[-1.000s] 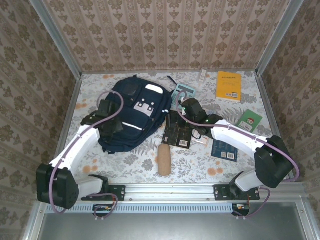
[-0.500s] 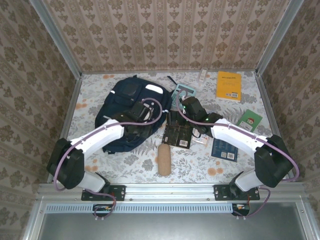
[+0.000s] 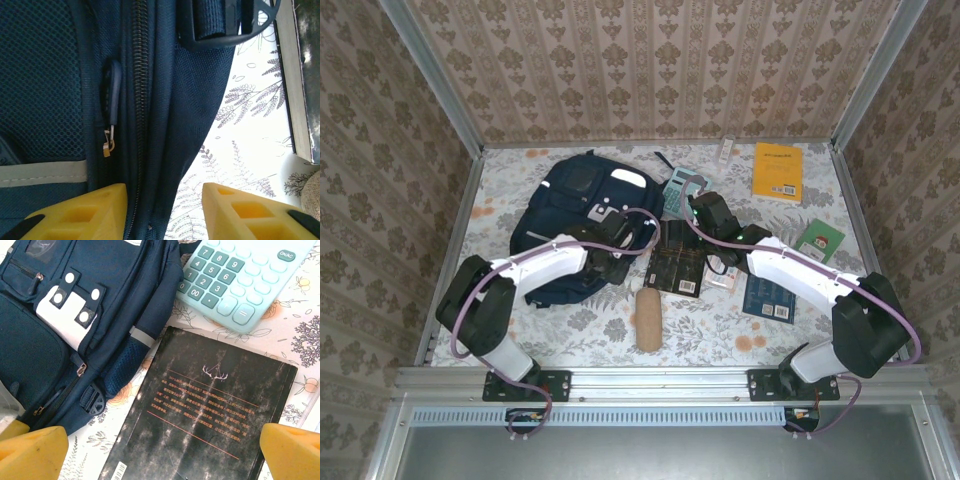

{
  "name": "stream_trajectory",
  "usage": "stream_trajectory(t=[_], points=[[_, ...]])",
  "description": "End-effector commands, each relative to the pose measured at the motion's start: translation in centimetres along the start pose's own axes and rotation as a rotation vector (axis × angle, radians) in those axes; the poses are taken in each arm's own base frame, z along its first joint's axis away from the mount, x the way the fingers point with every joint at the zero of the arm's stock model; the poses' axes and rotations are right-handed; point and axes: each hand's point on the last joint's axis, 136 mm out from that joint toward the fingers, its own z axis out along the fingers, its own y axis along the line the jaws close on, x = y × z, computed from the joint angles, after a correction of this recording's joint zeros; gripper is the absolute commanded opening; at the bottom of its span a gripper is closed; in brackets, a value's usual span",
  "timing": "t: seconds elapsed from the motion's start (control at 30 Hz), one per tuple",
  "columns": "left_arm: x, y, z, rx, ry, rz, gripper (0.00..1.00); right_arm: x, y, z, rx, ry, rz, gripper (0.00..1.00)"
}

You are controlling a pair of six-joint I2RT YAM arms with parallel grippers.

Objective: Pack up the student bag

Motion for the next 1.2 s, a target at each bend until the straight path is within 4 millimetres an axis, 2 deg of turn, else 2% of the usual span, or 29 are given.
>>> stream_trajectory(t=[0.0, 0.13, 0.27, 0.3, 0.4, 0.57, 0.63, 0.87, 1.17], points=[[1.3, 0.2, 0.9, -0.051, 0.061, 0.065, 0.45, 0.1, 0.1, -0.5, -0.020, 0.012, 0.017, 0.99], [1.5, 0.9, 1.2, -0.108, 0.076, 0.086, 0.35, -0.1, 0.2, -0.4, -0.015, 0.022, 0.022, 1.00], [0.6, 1.6, 0.2, -0.150, 0.041, 0.083, 0.00, -0.4, 0.6, -0.5, -0.041, 0.024, 0.031, 0.99], [0.3, 1.7, -0.4, -0.152, 0.026, 0.082, 0.00, -0.5, 0.7, -0.5, -0.051, 0.020, 0.034, 0.99], [-1.1, 1.9, -2.3, -0.149, -0.027, 0.062, 0.00, -0.6, 1.3, -0.5, -0.085, 0.016, 0.036, 0.90], [-3.9, 2.6, -7.1, -0.114, -0.147, 0.003, 0.00, -0.8, 3.1, -0.3, -0.179, 0.032, 0.011, 0.58], [-4.7, 3.0, -8.5, -0.091, -0.182, -0.025, 0.00, -0.8, 3.9, -0.2, -0.219, 0.033, 0.000, 0.52], [-6.1, 4.1, -12.2, -0.028, -0.252, -0.087, 0.00, -0.9, 6.7, 0.8, -0.342, 0.035, -0.031, 0.42], [-7.0, 4.2, -13.7, 0.017, -0.285, -0.134, 0.00, 0.6, 9.8, 4.3, -0.449, 0.069, -0.044, 0.39]])
